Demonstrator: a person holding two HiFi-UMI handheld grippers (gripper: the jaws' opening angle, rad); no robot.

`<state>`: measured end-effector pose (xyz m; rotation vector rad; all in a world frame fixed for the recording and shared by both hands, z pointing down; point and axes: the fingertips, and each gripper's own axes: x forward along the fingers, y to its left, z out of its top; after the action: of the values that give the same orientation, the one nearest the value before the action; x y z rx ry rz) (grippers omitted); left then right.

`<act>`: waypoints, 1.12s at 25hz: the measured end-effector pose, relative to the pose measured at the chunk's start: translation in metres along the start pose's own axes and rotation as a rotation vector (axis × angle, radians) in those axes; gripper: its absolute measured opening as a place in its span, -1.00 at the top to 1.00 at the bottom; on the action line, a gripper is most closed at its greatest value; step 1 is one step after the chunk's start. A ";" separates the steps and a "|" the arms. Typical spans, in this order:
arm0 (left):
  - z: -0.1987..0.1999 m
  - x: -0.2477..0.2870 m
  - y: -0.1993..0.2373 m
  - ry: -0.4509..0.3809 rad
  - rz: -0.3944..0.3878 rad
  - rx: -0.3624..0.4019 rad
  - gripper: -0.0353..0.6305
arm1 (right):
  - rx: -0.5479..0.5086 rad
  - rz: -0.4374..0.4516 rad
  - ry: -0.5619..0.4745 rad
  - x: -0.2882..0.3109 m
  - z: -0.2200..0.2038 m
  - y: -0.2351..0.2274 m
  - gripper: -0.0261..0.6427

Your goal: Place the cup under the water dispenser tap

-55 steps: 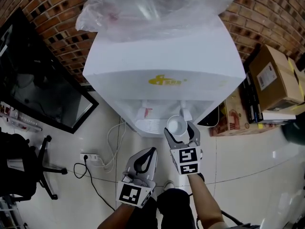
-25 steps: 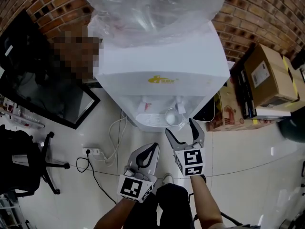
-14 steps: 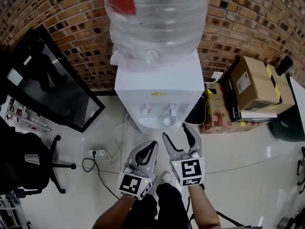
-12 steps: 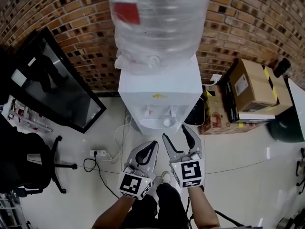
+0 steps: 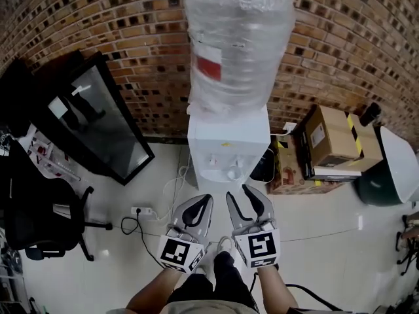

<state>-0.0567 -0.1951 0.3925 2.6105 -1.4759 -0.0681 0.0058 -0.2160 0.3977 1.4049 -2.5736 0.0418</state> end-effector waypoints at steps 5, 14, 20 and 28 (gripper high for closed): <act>0.036 -0.032 -0.011 -0.047 -0.026 0.012 0.92 | -0.012 -0.019 -0.018 -0.033 0.028 0.030 0.54; 0.071 -0.097 -0.037 -0.079 -0.063 0.015 0.92 | -0.045 -0.045 -0.033 -0.089 0.065 0.080 0.70; 0.079 -0.129 -0.058 -0.081 -0.084 0.005 0.92 | -0.043 -0.073 -0.074 -0.125 0.078 0.103 0.90; 0.087 -0.151 -0.089 -0.097 -0.104 0.033 0.92 | -0.017 -0.083 -0.107 -0.160 0.083 0.114 0.91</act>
<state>-0.0688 -0.0292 0.2893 2.7447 -1.3809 -0.1856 -0.0197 -0.0317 0.2941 1.5454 -2.5900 -0.0702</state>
